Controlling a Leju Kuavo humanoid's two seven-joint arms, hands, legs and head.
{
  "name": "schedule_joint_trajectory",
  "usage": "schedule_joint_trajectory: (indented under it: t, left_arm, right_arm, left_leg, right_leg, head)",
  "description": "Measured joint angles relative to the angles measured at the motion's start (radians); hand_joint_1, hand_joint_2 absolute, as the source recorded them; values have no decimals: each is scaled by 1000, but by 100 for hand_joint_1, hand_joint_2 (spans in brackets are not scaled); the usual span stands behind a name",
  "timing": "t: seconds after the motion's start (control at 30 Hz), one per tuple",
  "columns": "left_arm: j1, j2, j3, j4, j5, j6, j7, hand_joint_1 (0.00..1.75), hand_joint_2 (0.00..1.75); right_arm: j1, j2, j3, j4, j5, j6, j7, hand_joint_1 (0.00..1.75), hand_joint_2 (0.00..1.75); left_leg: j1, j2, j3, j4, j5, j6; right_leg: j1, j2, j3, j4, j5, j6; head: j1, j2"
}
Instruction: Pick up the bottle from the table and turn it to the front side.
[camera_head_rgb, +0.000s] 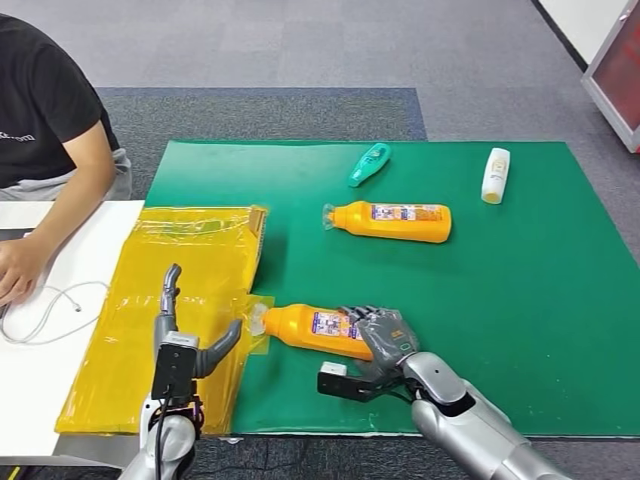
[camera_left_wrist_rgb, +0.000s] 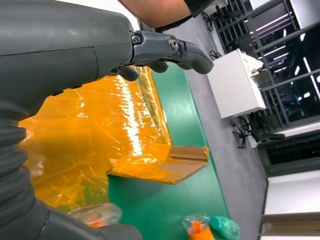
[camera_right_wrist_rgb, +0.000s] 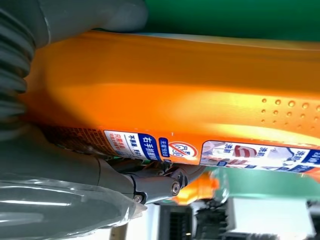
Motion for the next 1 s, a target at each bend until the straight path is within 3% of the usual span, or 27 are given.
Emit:
schedule_joint_trajectory:
  t: [0.3, 0.67, 1.0]
  left_arm:
    - [5, -21, -6, -55, 162, -45, -70, 0, 175]
    - [9, -22, -64, -80, 247, -120, -82, 0, 175]
    - [9, -21, -108, -80, 314, -157, -56, 0, 175]
  right_arm:
    - [59, 99, -130, 38, -134, -145, -140, 175, 175]
    - [71, 172, -185, 73, -225, -139, -210, 175, 175]
    - [115, 179, -185, -21, -320, -98, -227, 175, 175]
  left_leg:
    - [0, 1, -6, 0, 0, -1]
    - [0, 1, -12, 0, 0, -1]
    - [0, 1, -17, 0, 0, -1]
  right_leg:
    - [0, 2, -7, 0, 0, -1]
    - [0, 2, -13, 0, 0, 0]
    - [0, 1, -17, 1, -1, -1]
  head:
    - [0, 0]
    - [0, 0]
    - [0, 0]
